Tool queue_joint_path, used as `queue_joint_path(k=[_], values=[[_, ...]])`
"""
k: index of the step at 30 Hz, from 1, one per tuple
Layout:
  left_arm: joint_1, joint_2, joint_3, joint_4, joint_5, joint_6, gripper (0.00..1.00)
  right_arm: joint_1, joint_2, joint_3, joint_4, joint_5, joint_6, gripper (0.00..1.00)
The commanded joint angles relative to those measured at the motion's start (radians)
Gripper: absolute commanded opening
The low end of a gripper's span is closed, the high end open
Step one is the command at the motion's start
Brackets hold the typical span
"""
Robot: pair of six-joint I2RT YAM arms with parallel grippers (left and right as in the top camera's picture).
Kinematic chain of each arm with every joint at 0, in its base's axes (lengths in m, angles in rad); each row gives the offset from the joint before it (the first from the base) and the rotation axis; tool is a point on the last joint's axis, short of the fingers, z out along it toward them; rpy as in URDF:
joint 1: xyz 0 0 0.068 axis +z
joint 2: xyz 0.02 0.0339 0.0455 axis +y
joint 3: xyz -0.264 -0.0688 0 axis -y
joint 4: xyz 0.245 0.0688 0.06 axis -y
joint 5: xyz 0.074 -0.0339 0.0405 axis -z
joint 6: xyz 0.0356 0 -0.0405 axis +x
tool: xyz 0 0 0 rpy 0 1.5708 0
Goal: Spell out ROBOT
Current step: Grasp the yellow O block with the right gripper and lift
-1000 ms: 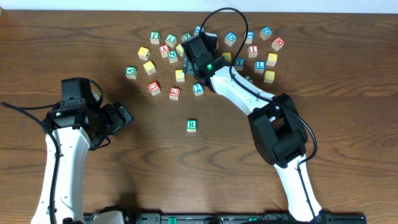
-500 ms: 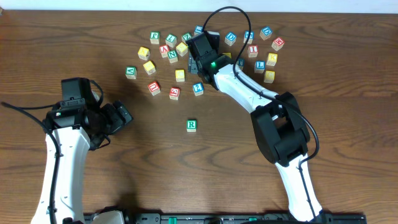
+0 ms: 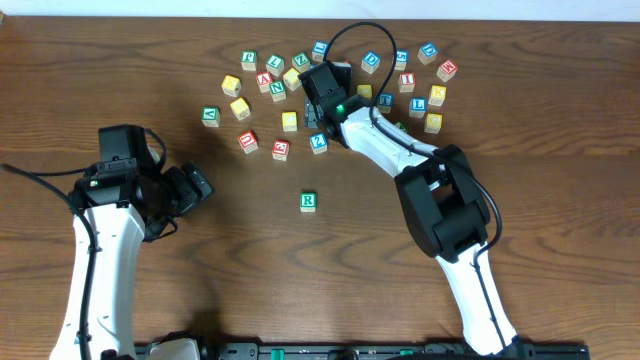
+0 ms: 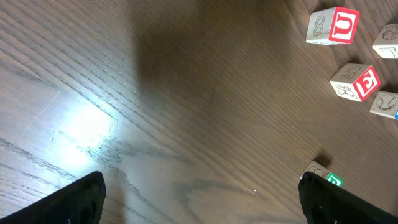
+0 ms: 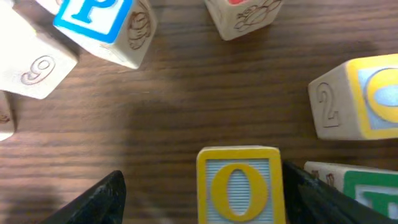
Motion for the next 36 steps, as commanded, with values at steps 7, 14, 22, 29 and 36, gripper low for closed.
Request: queue_joint_path(k=[7, 14, 22, 29, 36], values=[[0.003, -0.007, 0.016, -0.004, -0.014, -0.004, 0.97, -0.021, 0.019, -0.003, 0.032, 0.021, -0.005, 0.5], [0.003, -0.007, 0.016, -0.003, -0.014, -0.004, 0.98, -0.043, 0.019, -0.003, 0.04, 0.024, -0.005, 0.42], [0.003, -0.006, 0.016, -0.003, -0.014, -0.004, 0.98, -0.034, 0.019, -0.003, 0.04, -0.014, -0.005, 0.3], [0.003, -0.006, 0.016, -0.003, -0.014, -0.004, 0.97, -0.026, 0.012, -0.002, 0.035, -0.014, -0.005, 0.27], [0.003, -0.006, 0.016, -0.003, -0.014, -0.004, 0.98, -0.023, -0.046, -0.002, 0.013, -0.014, -0.005, 0.28]])
